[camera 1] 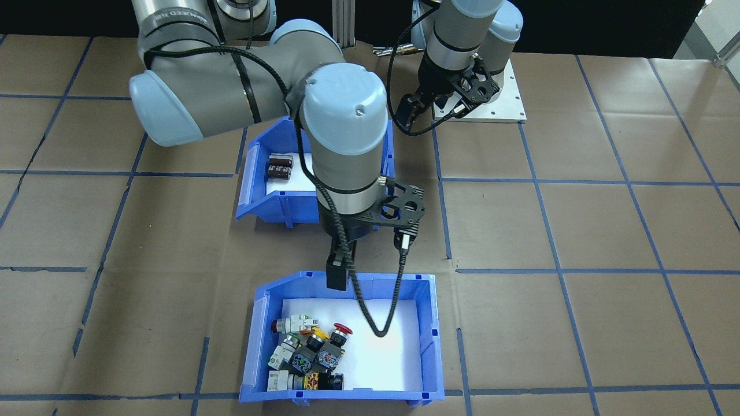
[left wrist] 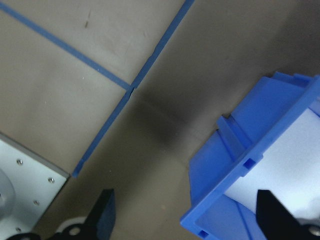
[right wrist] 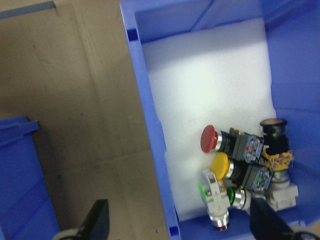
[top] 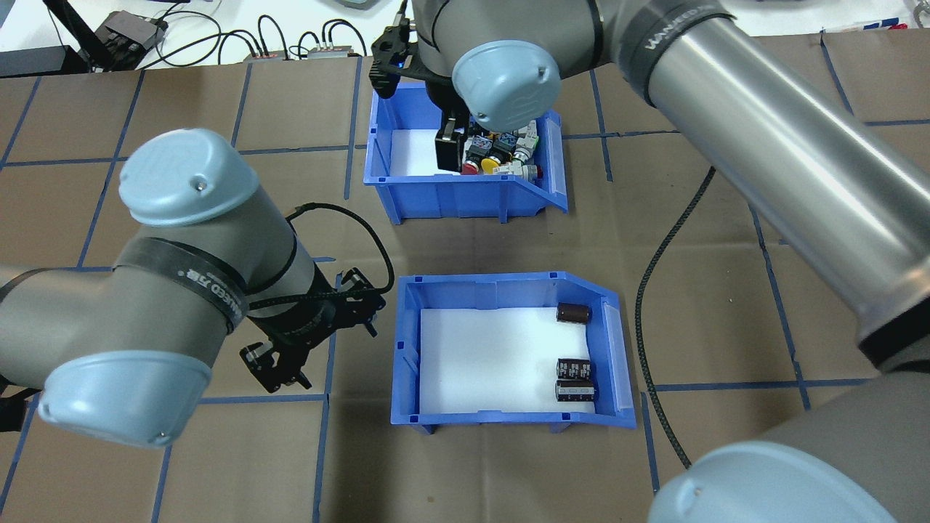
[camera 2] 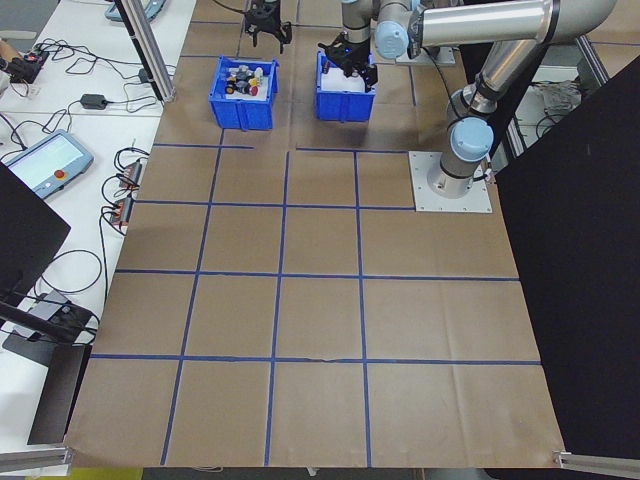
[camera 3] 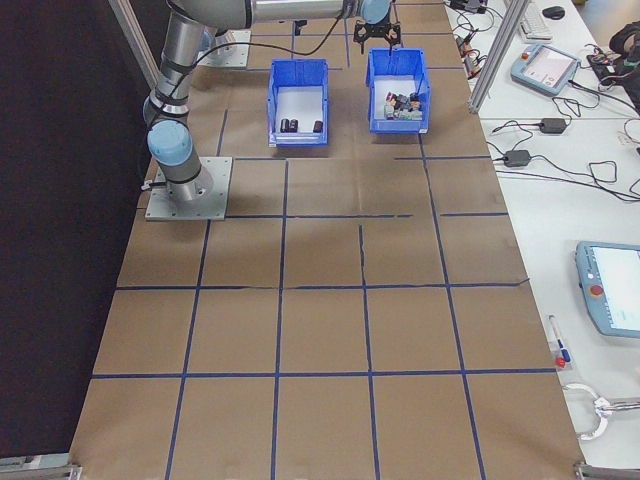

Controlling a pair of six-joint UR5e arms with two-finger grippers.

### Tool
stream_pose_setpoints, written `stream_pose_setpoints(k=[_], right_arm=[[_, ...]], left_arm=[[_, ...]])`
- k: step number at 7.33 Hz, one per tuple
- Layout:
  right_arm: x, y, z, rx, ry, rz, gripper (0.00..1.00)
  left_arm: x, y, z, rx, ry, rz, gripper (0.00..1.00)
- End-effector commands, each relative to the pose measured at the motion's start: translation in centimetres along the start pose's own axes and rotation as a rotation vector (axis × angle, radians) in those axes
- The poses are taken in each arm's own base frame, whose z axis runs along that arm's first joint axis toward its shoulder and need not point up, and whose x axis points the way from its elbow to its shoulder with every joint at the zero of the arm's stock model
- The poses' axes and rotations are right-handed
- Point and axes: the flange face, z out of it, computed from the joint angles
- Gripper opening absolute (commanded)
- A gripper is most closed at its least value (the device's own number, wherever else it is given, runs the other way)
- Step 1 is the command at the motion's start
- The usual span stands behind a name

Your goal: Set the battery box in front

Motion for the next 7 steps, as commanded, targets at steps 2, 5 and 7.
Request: stream_pose_setpoints(k=[2,5,7], right_arm=[[-2.0,-4.2,4.1,-0.037,-0.042,-0.280,1.00],[-1.5,-1.6,7.7,-0.049,-0.050,-0.256,1.00],[-1.2,-1.8,9.7,-0.050,-0.058,-0.255,1.00]], left_arm=[[1.0,5.3,2.8,0.022,0.032,-0.483,0.99],[2.2,9.2,5.2,-0.030,0.140,-0.708,0.99],[2.2,10.4,7.6,-0.072,0.110,-0.741,0.99]])
